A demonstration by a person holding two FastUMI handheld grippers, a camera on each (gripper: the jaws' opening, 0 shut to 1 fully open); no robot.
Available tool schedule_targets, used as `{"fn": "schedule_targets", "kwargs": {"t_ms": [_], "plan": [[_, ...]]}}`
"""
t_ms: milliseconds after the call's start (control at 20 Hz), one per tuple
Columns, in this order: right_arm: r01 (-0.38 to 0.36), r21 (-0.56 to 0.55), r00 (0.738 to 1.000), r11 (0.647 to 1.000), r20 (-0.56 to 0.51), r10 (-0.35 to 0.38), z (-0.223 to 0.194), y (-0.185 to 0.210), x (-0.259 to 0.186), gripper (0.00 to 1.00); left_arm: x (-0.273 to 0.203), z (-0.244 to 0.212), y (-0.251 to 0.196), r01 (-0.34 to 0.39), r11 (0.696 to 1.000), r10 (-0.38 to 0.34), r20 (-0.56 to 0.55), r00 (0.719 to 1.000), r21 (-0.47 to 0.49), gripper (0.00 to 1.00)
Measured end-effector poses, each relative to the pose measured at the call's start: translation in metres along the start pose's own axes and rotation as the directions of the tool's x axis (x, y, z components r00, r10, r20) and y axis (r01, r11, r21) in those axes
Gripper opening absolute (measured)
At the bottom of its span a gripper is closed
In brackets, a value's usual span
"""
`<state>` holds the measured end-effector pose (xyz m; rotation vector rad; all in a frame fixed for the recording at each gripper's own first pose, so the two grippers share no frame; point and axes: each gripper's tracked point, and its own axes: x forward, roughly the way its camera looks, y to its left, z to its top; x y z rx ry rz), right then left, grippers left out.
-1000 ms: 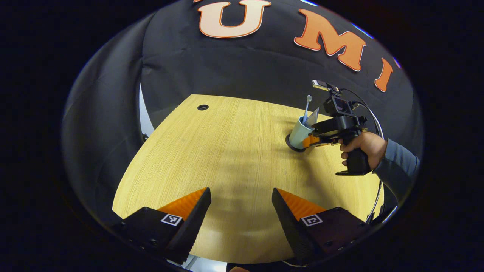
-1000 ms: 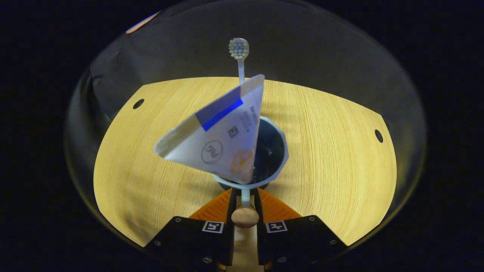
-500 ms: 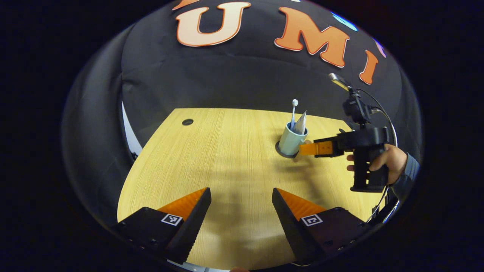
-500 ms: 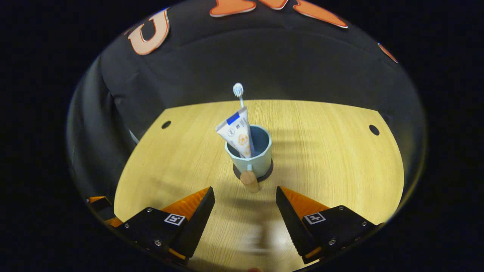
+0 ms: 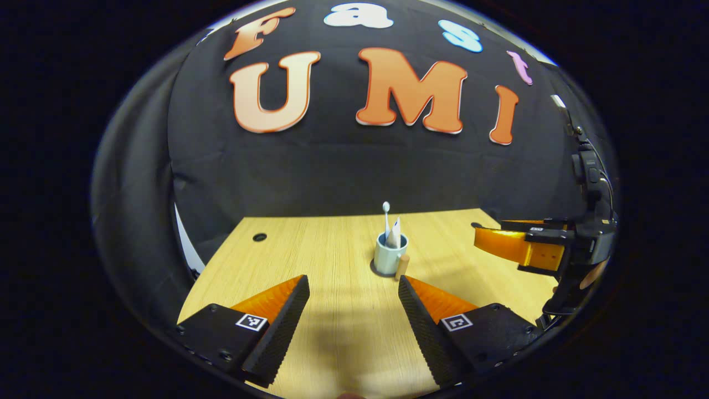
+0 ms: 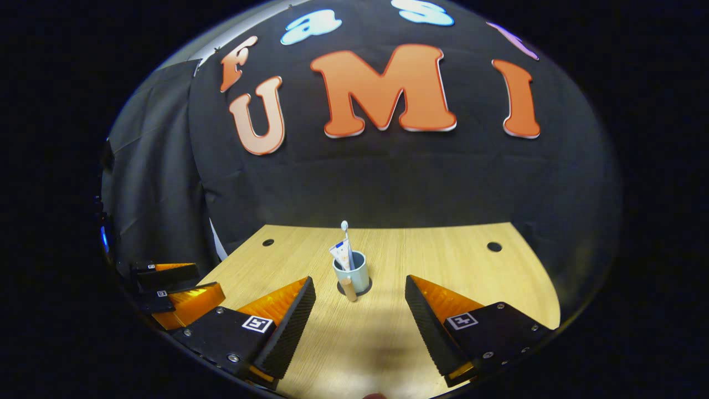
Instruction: Put the toothbrush and toothpaste on the desktop into the cup, then pick up the cup and place it on the coaster on the desktop.
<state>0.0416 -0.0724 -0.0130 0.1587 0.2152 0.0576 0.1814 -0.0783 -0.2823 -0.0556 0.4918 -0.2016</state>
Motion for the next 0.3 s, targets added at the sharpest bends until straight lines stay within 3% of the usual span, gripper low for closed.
{"fn": "schedule_targets", "kwargs": {"t_ms": [150, 300], "plan": [[0.019, -0.039, 0.992, 0.999, 0.125, -0.014, 0.023, -0.006, -0.047, 0.98, -0.03, 0.034, -0.014, -0.007, 1.0, 0.008, 0.117, 0.993, -0.012, 0.98], [0.022, -0.07, 0.965, 0.997, 0.262, -0.003, 0.054, -0.012, -0.101, 0.98, -0.065, 0.068, -0.028, -0.024, 1.0, 0.023, 0.25, 0.968, 0.001, 0.98]]}}
